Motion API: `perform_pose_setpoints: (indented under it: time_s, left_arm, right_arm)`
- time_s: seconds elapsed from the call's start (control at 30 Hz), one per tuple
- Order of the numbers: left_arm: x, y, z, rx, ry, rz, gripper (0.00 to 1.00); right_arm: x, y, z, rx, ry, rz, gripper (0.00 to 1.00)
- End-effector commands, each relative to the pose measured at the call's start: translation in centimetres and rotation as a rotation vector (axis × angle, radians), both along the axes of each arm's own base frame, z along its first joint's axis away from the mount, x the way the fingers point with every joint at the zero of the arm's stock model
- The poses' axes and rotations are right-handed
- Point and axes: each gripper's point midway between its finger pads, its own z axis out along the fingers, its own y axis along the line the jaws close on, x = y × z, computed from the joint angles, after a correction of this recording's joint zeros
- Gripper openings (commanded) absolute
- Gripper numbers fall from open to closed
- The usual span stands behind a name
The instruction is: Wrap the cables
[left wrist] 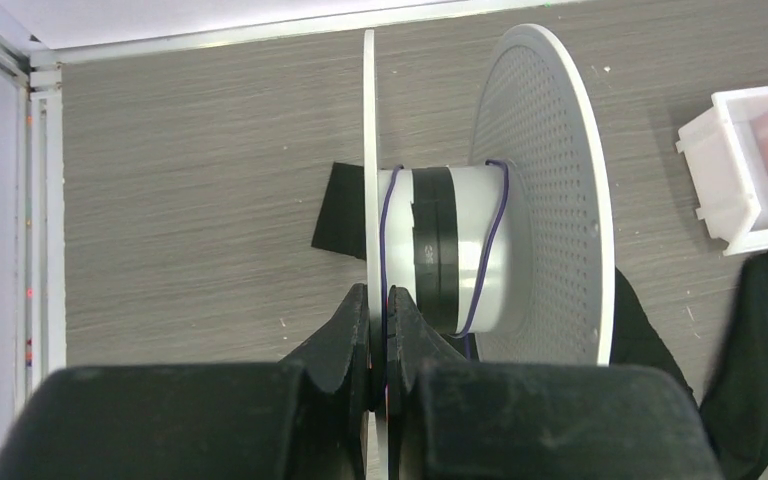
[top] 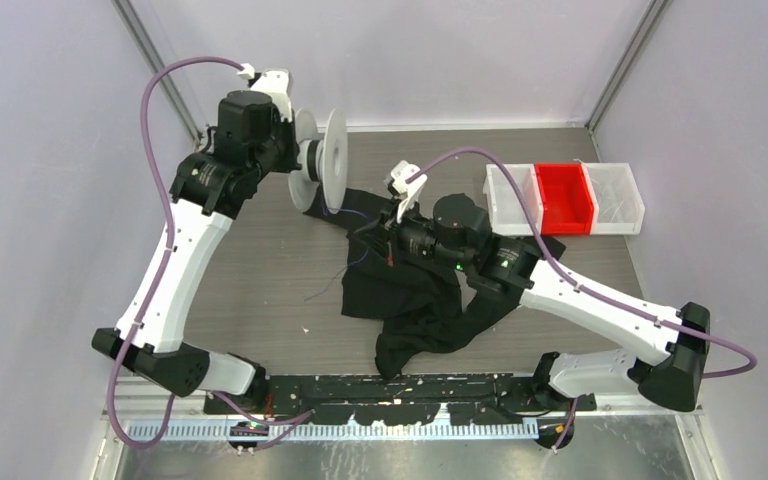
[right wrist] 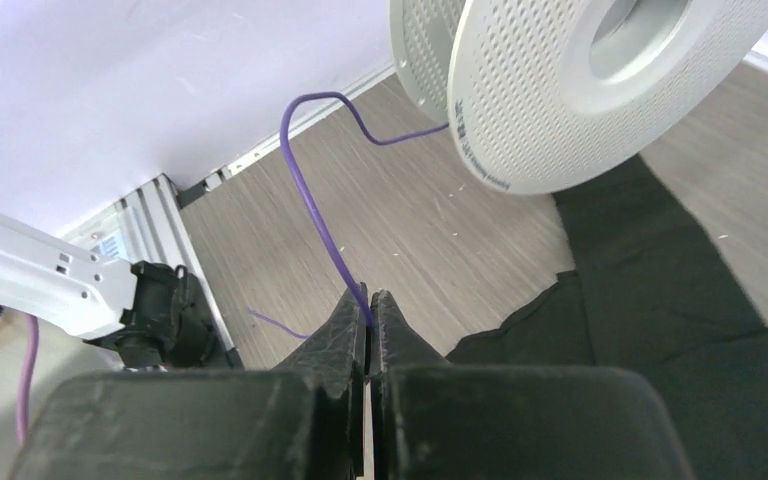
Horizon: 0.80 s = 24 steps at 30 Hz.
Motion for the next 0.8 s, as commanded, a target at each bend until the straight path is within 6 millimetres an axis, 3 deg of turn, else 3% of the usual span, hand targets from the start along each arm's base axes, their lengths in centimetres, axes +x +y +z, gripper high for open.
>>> perform_pose_setpoints:
  time_s: [0.0, 0.13, 0.43, 0.6, 0.77]
  left_arm:
    - [-0.2, -1.6, 3.9, -0.062, -0.138, -0.102, 0.0]
    - [-1.8, -2.8, 0.8, -0.017, -0.085, -0.241, 0.0]
    - [-6.3, -4.3, -2.1, 0.008, -0.004, -0.448, 0.0]
    - [-9.3, -4.7, -2.1, 0.04, -0.018, -0.574, 0.0]
    - [-11.3, -5.6, -1.7, 0.031, -0.023, -0.674, 0.0]
  right_arm:
    - [0.3, -0.8, 2.1, -0.107, -0.109, 0.021, 0.0]
    - [3.0, -2.2, 3.6, -0.228, -0.261, -0.064, 0.0]
    - [8.8, -4.9, 6.3, -0.275, -0.318, -0.195, 0.0]
    - [12.0, -7.6, 4.6, -0.333, -0.248, -0.264, 0.0]
    - [13.6, -9.4, 2.9, -0.346, -0.198, -0.299, 0.0]
